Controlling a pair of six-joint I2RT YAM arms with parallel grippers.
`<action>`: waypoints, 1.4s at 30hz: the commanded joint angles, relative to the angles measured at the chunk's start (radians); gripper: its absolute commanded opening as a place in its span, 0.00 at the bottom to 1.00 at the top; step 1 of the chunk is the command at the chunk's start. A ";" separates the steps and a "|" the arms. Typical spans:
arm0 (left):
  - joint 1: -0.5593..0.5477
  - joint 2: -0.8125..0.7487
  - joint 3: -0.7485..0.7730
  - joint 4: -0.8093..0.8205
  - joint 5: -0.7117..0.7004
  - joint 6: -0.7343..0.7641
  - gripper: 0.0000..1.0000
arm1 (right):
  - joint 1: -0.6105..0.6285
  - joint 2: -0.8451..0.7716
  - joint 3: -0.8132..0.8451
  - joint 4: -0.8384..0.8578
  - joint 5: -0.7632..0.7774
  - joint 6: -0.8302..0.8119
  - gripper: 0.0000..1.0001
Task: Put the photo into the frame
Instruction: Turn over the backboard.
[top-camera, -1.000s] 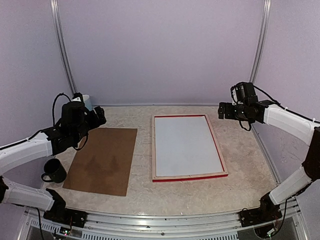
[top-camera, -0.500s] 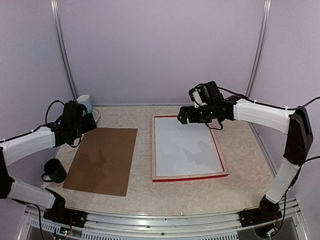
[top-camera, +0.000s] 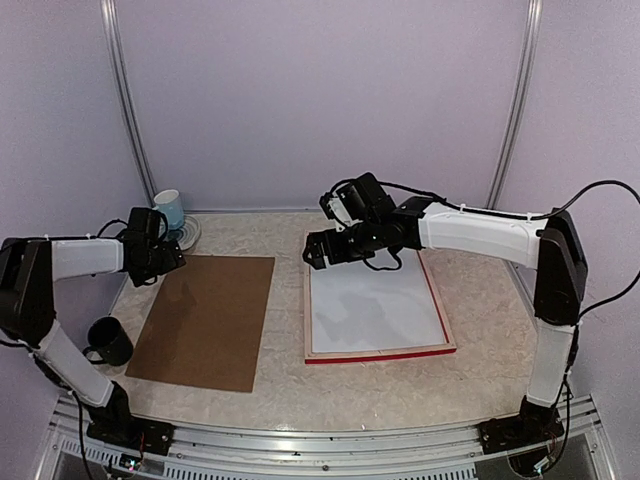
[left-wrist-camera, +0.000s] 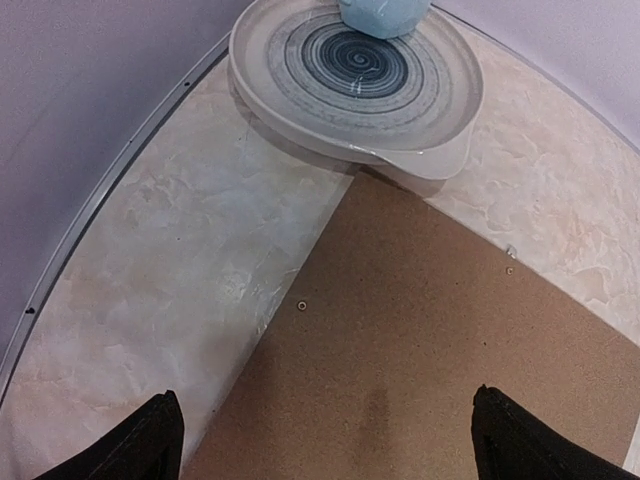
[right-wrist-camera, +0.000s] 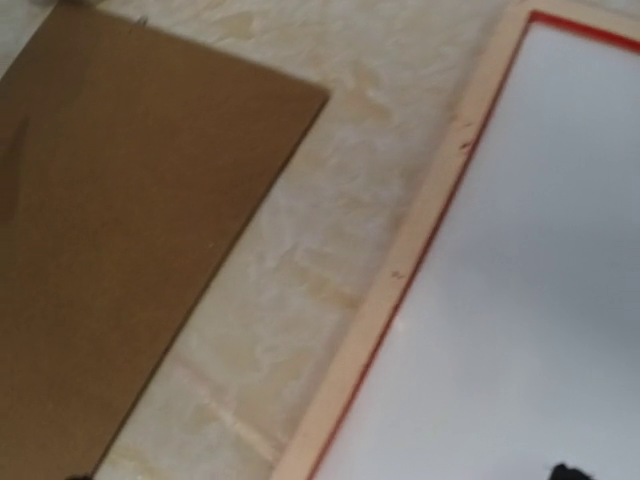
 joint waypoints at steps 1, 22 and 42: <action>0.049 0.084 0.043 -0.020 0.078 0.009 0.99 | 0.034 0.041 0.070 -0.027 -0.042 -0.007 0.99; 0.075 0.221 -0.027 0.081 0.183 -0.084 0.99 | 0.098 0.280 0.298 -0.058 -0.244 0.160 0.99; -0.014 0.125 -0.139 0.157 0.234 -0.171 0.99 | 0.090 0.488 0.425 -0.064 -0.359 0.400 0.99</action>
